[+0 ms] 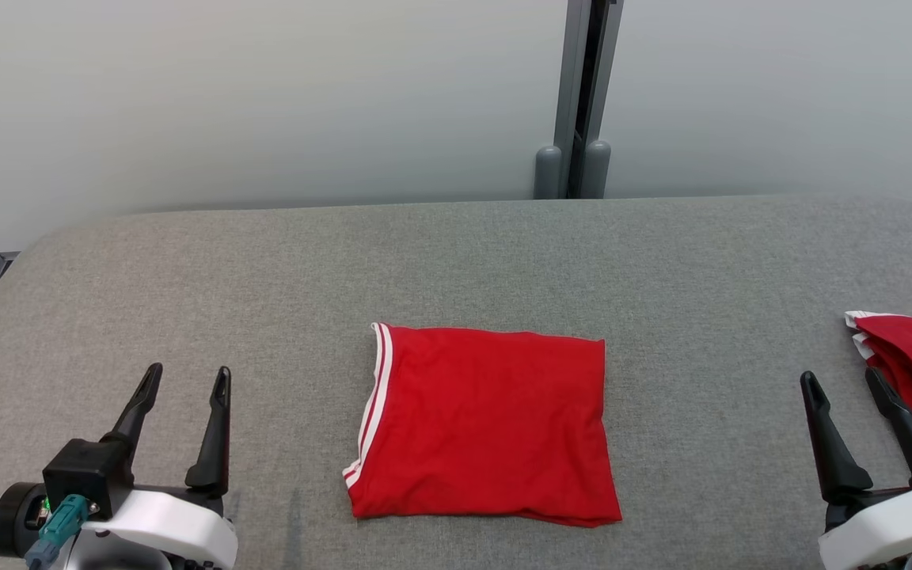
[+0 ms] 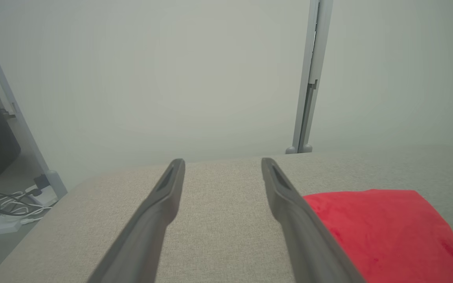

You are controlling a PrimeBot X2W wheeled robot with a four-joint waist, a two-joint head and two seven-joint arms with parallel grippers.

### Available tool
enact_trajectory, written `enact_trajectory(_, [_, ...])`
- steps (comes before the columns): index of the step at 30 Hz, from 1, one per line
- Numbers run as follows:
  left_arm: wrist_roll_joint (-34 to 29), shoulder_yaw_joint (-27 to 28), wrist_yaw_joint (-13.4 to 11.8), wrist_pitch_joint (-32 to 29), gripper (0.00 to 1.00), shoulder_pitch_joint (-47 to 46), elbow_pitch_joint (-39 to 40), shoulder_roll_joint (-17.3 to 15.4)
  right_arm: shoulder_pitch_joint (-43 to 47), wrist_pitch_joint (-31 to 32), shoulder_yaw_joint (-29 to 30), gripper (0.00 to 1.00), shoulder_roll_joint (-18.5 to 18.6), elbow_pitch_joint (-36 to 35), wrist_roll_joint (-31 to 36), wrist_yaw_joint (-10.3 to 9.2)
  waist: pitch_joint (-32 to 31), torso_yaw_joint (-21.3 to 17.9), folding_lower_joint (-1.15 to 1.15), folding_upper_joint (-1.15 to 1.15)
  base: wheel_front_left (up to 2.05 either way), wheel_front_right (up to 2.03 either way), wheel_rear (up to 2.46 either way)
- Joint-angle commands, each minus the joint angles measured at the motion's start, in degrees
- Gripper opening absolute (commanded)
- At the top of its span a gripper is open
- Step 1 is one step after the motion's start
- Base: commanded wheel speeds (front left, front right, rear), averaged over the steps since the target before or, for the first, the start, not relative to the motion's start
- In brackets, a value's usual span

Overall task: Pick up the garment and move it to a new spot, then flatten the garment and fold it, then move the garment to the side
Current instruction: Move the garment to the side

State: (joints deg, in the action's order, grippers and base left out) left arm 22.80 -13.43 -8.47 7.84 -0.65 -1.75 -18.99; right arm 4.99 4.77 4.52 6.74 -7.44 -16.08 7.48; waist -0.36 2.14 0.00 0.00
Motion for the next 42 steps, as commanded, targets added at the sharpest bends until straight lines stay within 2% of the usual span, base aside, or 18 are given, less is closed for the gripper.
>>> enact_trajectory(1, [0.2, 0.3, -0.3, 0.1, 1.0, 0.0, 0.2, -0.4, -0.1, 0.2, 0.0, 1.0, 0.0, -0.1, 0.1, 0.03, 0.1, 0.0, 0.0, 0.0, 0.0, 0.0, 0.0])
enact_trajectory(17, [0.3, 0.1, -0.9, 0.0, 1.0, -0.8, 0.6, -1.0, -1.2, 0.5, -1.4, 1.0, 0.8, 1.1, -0.5, 0.03, 0.9, 0.2, 0.0, 0.0, 0.0, 0.0, 0.0])
enact_trajectory(23, [-0.1, -0.6, -0.5, 0.4, 1.0, -2.6, 1.0, -0.9, -3.6, 1.6, -4.9, 1.0, 2.4, 2.6, -1.2, 0.03, 3.1, 2.0, 0.0, 0.0, 0.0, 0.0, 0.0])
enact_trajectory(31, [-0.2, -1.0, -0.8, 1.8, 1.0, -4.7, 0.6, 0.1, -10.6, 2.1, -16.2, 1.0, 4.4, 12.5, -5.0, 0.03, 7.8, 4.7, 0.0, 0.0, 0.0, 0.0, 0.0])
enact_trajectory(42, [-0.1, -1.8, -0.2, 3.3, 1.0, -7.7, -1.0, 1.2, -21.3, 1.8, -25.9, 1.0, 4.4, 31.6, -9.3, 0.03, 11.9, 6.8, 0.0, 0.0, 0.0, 0.0, 0.0])
